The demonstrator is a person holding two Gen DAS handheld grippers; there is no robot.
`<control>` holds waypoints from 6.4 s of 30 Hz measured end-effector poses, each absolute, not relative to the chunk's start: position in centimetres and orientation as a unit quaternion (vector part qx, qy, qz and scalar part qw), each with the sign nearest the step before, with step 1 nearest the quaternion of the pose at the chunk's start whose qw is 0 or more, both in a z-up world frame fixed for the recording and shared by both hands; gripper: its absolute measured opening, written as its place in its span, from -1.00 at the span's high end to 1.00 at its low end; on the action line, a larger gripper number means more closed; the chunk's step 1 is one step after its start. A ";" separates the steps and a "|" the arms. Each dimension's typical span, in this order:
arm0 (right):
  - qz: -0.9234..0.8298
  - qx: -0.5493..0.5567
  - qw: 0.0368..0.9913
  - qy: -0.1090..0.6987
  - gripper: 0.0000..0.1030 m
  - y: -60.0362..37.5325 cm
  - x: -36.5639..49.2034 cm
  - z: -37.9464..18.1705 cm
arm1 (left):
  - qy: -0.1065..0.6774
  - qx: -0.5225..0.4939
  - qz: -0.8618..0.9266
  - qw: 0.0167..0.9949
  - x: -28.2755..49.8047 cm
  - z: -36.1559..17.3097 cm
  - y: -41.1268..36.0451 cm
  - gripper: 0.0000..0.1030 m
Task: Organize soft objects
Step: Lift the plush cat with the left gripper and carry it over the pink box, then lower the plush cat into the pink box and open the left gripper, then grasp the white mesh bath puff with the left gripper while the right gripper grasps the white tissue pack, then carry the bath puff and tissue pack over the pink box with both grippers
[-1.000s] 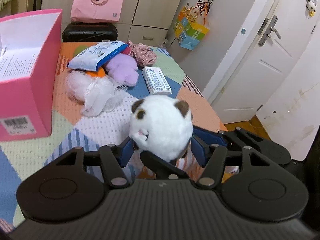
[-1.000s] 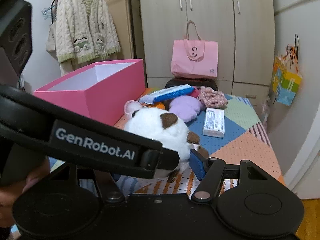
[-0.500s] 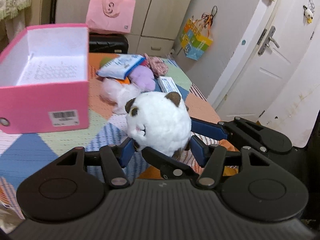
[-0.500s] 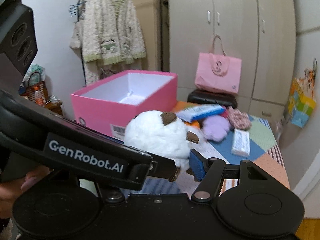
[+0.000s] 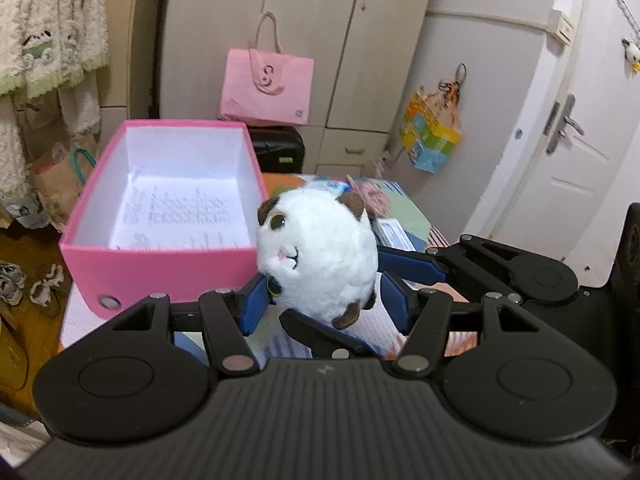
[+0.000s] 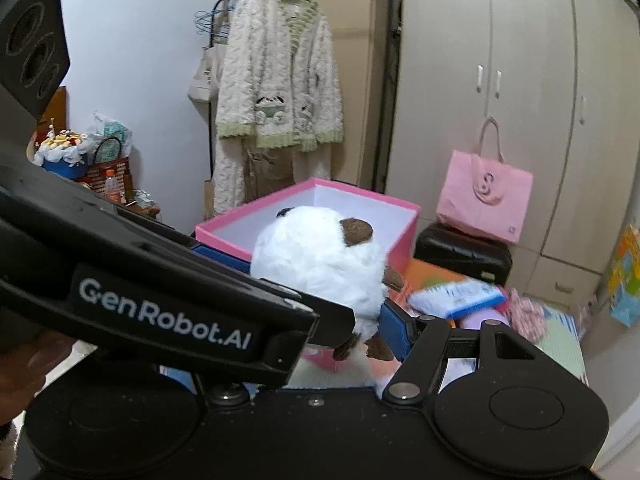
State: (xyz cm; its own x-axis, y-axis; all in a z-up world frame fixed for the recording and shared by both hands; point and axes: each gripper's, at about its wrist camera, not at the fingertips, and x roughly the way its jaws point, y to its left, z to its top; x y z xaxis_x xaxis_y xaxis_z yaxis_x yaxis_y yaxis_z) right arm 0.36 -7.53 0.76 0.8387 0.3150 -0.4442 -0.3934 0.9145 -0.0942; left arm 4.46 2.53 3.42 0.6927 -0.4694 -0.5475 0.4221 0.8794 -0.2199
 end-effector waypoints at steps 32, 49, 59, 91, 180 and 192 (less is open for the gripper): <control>0.266 -0.068 0.920 0.280 -0.22 -5.5 23.6 -1.0 | 0.350 -0.074 -0.192 0.914 25.3 1.0 7.0 -0.14; 0.256 -0.144 0.896 0.333 -0.21 -4.3 26.4 -2.6 | 0.405 -0.141 -0.186 0.884 28.9 -2.2 7.8 -0.12; 0.271 -0.100 0.904 0.314 -0.21 -6.6 24.4 -0.7 | 0.377 -0.119 -0.189 0.899 26.3 0.1 8.2 -0.16; 0.231 -0.078 0.927 0.284 -0.26 -17.6 5.9 5.0 | 0.277 0.037 -0.326 0.903 8.8 7.6 1.4 -0.26; 0.054 0.072 0.946 0.312 0.12 -28.2 14.2 -11.2 | 0.317 0.104 -0.084 0.939 17.3 -10.1 -12.2 0.23; 0.073 0.085 0.941 0.319 0.12 -27.4 10.8 -11.0 | 0.332 0.061 -0.120 0.934 15.7 -9.1 -10.9 0.23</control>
State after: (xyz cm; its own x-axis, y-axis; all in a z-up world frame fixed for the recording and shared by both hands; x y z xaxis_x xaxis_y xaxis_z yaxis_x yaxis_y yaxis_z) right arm 10.78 -27.36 -11.03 0.7860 0.1912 -0.5880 -0.0827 0.9749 0.2066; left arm 15.69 -10.87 -9.07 0.7508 -0.1830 -0.6347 0.2643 0.9638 0.0348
